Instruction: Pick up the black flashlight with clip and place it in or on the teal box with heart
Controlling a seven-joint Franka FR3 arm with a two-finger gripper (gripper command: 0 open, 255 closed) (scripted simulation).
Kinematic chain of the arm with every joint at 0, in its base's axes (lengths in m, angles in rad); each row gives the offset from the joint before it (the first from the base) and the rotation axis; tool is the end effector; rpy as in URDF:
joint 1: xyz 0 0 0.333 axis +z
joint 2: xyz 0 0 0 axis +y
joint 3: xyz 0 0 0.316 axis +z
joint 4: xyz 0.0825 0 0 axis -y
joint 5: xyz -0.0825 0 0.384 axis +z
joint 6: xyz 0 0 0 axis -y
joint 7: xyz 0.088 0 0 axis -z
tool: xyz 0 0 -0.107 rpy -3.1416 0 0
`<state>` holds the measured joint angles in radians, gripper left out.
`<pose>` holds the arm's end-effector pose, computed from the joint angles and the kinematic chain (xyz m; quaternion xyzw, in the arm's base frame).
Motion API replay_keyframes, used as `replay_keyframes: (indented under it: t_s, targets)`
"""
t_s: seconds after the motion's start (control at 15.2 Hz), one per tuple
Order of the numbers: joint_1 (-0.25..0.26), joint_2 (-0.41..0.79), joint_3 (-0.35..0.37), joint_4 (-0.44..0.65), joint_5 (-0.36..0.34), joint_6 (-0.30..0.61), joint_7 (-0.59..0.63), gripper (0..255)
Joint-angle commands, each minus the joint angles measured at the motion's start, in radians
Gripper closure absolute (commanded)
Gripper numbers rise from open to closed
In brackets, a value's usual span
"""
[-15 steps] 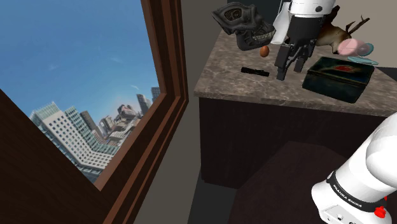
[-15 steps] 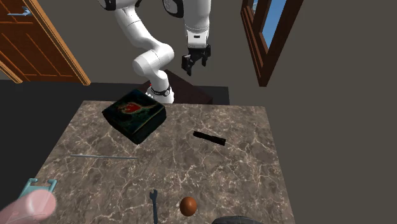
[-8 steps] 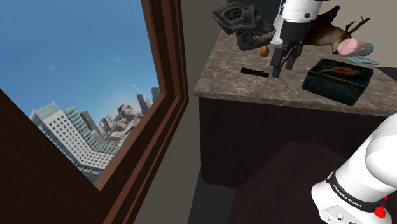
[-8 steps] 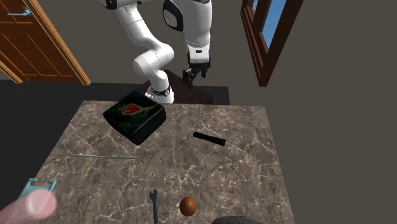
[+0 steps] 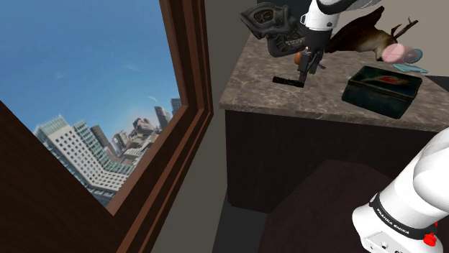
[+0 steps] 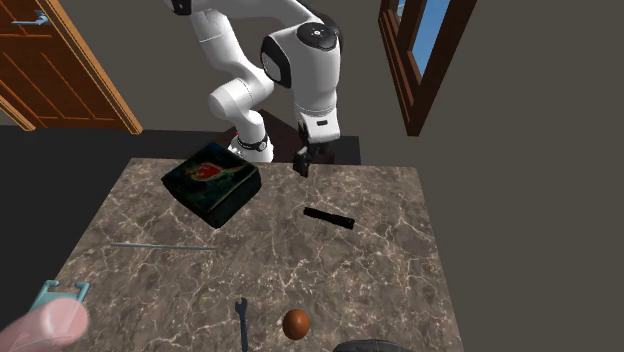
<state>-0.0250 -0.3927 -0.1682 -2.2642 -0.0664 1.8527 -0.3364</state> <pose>0.4234 -0.0942 0.5102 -0.9961 -0.0878 0.0111 0.0032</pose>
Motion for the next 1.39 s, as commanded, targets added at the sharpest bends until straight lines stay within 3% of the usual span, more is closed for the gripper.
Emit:
replay_keyframes:
  t_s: [0.0, 0.53, 0.99, 1.32]
  targets:
    - [0.005, 0.068, -0.021, 0.042, 0.001, 0.032, -0.060, 0]
    - [0.003, 0.371, -0.091, 0.280, 0.053, 0.111, -0.309, 0]
    - [0.000, 0.398, -0.091, 0.214, 0.061, 0.202, -0.314, 0]
    - [0.000, 0.400, -0.091, 0.209, 0.061, 0.210, -0.314, 0]
